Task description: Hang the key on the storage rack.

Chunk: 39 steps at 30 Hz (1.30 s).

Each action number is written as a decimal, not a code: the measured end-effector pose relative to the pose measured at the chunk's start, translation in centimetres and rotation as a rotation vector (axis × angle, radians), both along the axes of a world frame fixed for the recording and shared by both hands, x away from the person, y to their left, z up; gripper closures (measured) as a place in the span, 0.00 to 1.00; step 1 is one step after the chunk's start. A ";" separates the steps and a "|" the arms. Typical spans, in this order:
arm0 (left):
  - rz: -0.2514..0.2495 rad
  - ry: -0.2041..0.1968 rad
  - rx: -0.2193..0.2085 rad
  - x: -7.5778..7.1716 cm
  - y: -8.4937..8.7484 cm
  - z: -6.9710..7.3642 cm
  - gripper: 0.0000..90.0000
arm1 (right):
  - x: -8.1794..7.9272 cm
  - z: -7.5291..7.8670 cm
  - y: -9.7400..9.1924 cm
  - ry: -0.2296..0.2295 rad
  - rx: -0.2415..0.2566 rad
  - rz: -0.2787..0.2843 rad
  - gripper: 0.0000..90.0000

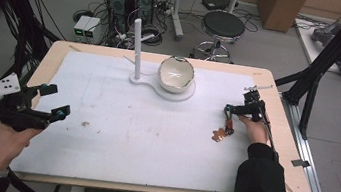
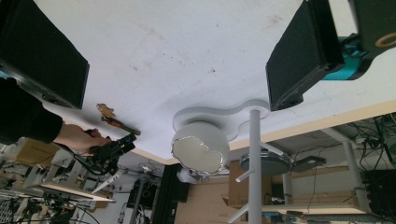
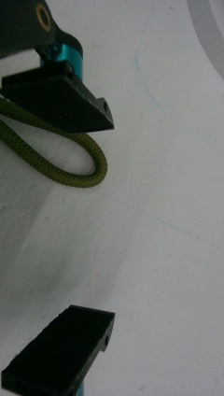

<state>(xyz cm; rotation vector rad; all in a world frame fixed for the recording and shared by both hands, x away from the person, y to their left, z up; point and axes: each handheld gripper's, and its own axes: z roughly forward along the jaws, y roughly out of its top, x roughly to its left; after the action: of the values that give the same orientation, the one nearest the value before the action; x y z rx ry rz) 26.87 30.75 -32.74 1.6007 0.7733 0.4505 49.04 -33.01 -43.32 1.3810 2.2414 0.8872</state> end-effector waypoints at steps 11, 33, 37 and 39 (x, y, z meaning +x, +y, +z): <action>0.045 0.012 -0.004 0.0 0.7 -0.3 0.11 | -1.0 0.1 1.5 0.021 -0.049 0.094 0.90; 0.044 -0.039 0.018 0.0 0.0 0.3 0.12 | -6.1 10.2 -1.2 -0.279 0.143 -0.007 0.94; 0.037 -0.043 0.030 0.2 -0.3 0.4 0.12 | -7.6 13.4 -1.9 -0.356 0.156 -0.010 0.94; 0.036 -0.046 0.037 0.3 -0.5 0.5 0.12 | -8.0 14.1 -2.0 -0.365 0.163 -0.013 0.94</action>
<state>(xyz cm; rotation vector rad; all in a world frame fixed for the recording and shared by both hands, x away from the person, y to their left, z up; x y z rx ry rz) 27.22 30.24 -32.20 1.6075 0.7638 0.5285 41.00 -34.97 -29.20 1.1835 1.9173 1.2302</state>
